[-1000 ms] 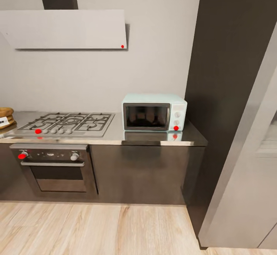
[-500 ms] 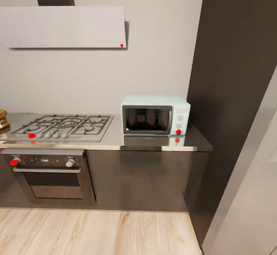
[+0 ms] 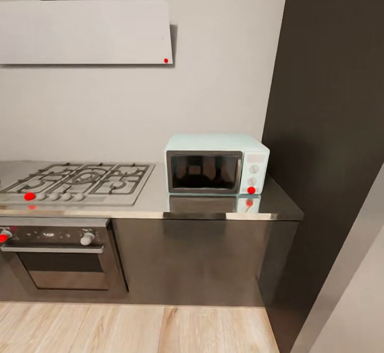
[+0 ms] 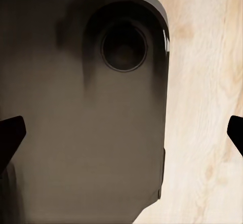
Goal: In the kitchen, take the popcorn bag from the countertop, put it into the microwave, and heat it until the popcorn is cooked so the cooked popcorn ends up inside the bag.
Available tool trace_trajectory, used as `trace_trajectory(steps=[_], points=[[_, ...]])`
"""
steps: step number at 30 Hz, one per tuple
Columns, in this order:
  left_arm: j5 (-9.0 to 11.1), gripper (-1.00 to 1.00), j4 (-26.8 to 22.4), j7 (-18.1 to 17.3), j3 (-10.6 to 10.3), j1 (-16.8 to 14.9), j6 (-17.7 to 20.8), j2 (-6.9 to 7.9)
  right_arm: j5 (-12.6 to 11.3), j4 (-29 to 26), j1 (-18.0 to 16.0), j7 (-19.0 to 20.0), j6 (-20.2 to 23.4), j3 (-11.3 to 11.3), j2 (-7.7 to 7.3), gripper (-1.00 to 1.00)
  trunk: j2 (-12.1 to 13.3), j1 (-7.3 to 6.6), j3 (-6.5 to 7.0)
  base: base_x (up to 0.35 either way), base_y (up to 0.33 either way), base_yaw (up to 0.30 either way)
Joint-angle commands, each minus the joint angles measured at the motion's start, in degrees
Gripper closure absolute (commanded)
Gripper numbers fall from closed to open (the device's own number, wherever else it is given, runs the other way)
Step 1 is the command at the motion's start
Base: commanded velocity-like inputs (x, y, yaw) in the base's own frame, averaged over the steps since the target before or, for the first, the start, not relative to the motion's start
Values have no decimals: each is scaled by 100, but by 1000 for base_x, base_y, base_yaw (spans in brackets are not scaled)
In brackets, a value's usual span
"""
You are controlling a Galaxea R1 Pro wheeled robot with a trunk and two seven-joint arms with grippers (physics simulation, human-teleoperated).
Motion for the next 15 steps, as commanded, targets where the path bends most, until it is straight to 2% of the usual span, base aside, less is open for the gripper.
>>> trace_trajectory(steps=[1,8,15], points=[[45,-100,3,1,1,-2,-17,2,-8,3,-1,-1,-22,-5,1,-100,-2,2,-4,75,0,-145],[50,-100,3,1,1,-2,-17,7,-23,3,-1,-1,-22,-17,0,-100,-2,2,-4,16,0,-169],[51,-100,3,1,1,-2,-17,7,-7,3,-1,-1,-17,-16,-13,-100,-2,2,-4,0,0,-25]])
